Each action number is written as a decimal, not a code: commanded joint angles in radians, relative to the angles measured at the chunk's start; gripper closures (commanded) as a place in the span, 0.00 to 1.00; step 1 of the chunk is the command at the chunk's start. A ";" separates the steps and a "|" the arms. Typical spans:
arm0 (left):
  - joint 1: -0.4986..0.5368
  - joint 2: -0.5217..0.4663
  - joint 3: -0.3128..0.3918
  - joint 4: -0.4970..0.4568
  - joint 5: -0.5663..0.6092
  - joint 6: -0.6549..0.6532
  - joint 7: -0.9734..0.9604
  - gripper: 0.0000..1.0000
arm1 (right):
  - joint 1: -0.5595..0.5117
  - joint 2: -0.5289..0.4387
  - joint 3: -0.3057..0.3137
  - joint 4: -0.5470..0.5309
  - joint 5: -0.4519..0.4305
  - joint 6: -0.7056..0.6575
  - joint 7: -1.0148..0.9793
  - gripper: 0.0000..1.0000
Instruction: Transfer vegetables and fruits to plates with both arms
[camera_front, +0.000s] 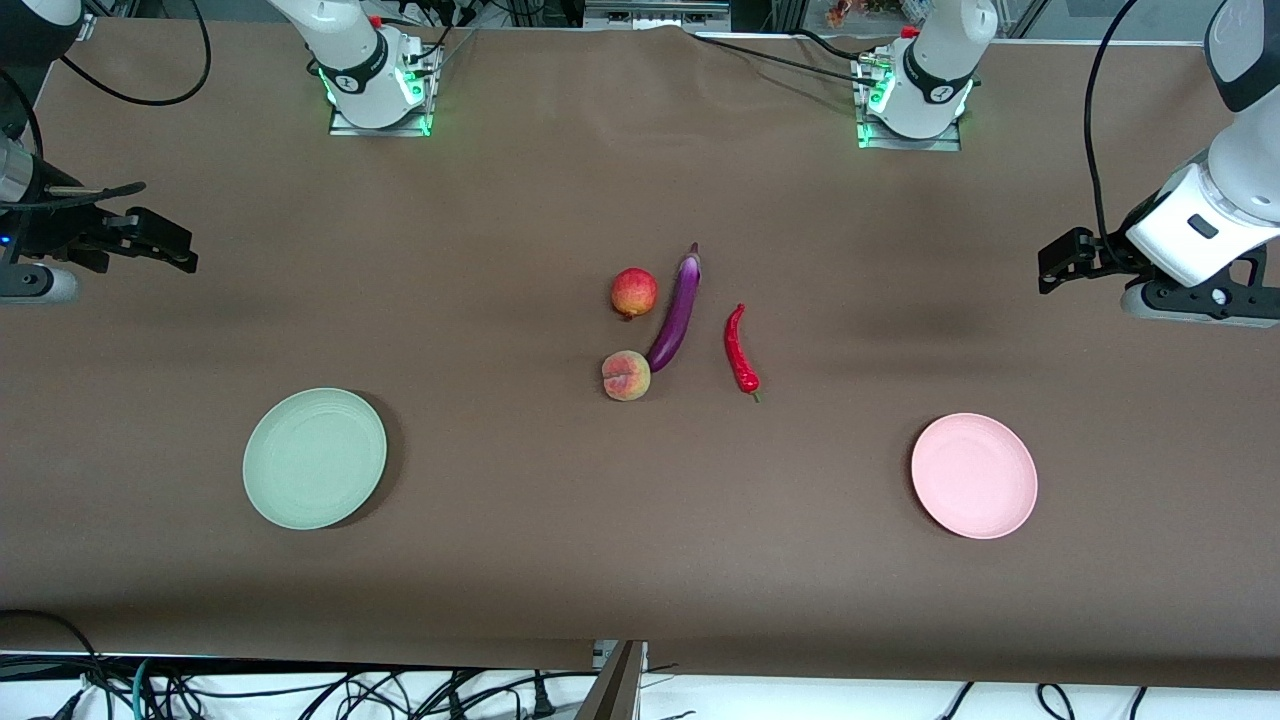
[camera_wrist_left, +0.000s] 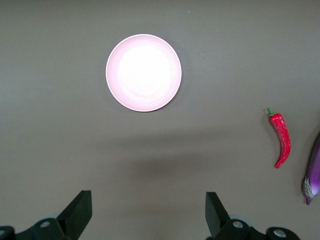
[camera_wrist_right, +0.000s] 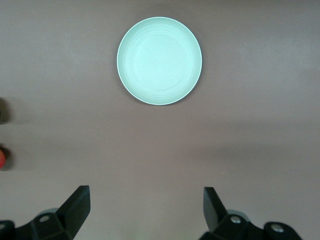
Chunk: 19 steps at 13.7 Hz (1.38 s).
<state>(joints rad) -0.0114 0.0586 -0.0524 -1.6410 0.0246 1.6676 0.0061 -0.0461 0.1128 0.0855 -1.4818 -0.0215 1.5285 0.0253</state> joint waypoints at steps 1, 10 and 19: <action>-0.005 -0.019 -0.001 -0.016 0.008 0.006 0.005 0.00 | -0.018 0.004 0.014 0.012 -0.017 -0.002 -0.012 0.00; -0.007 -0.020 -0.003 -0.017 0.008 0.000 0.003 0.00 | -0.015 0.016 0.014 0.015 -0.006 0.007 0.002 0.00; -0.009 -0.020 -0.014 -0.017 0.008 -0.009 -0.014 0.00 | -0.011 0.038 0.016 0.015 -0.014 0.045 0.004 0.00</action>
<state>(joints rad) -0.0145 0.0586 -0.0655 -1.6428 0.0246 1.6651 0.0030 -0.0495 0.1378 0.0865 -1.4807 -0.0229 1.5539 0.0258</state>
